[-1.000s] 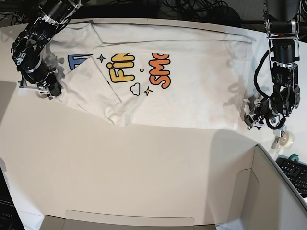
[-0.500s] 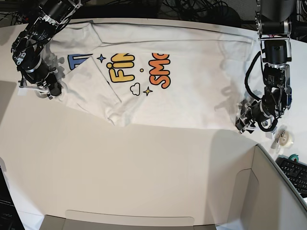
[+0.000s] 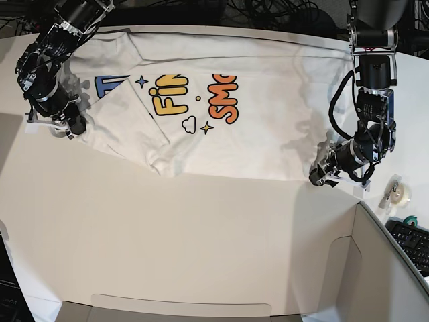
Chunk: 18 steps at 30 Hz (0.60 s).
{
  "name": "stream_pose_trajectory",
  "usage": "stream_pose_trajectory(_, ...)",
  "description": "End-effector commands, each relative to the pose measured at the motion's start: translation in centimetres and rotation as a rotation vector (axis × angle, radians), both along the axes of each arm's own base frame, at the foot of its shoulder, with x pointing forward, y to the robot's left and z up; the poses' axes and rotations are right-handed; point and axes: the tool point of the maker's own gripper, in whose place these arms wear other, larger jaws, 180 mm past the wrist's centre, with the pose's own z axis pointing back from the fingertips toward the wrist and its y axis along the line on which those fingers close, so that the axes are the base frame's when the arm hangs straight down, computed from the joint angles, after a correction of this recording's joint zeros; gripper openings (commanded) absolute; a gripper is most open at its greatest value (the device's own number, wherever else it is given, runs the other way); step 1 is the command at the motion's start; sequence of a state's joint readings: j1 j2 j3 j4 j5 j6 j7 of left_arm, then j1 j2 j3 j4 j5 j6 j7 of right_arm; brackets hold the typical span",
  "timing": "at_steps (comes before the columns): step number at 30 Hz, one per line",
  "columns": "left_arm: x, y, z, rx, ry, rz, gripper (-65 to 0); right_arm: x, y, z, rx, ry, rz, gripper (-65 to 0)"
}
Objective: Layout the t-shirt on the table in an organized manner, then fold the t-shirt properly
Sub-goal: 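Lower the left gripper to the shirt hem corner near the orange print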
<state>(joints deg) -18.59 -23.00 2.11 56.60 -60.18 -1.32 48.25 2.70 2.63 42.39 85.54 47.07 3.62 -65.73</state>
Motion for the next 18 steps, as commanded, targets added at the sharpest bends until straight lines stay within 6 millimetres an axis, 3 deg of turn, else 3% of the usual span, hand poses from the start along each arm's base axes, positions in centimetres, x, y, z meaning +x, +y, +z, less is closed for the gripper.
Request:
stream_pose_trajectory(1, -0.6, 0.3, -0.4, 0.02, 0.044, -0.018, -43.9, 0.8, -0.3, 1.2, -0.016, -0.037, 0.006, -65.0)
stream_pose_trajectory(3, -0.4, 0.5, -0.4, 0.024, 0.037, -0.01, -47.5, 0.8, -0.3, 1.2, -0.016, -0.037, 0.006, -65.0)
stream_pose_trajectory(7, -0.8, 0.8, -1.1, 0.019, 0.06, 0.004, -63.9, 0.7, -0.2, 1.1, -0.013, -0.036, 0.005, -65.0)
stream_pose_trajectory(12, -0.7, 0.9, -0.9, 0.02, 0.055, 0.004, -65.0, 0.8, -0.1, 1.2, -0.009, -0.04, 0.006, -65.0)
stream_pose_trajectory(15, 0.2, 0.4, 0.9, 0.035, -0.003, -0.021, -65.0, 1.3, 0.1, 2.4, 0.027, -0.095, 0.011, -65.0)
stream_pose_trajectory(18, 1.2, 1.2, 4.2, 0.087, -0.086, -0.05, -65.0, 1.7, 0.3, 4.5, 0.017, -0.155, 0.025, -65.0)
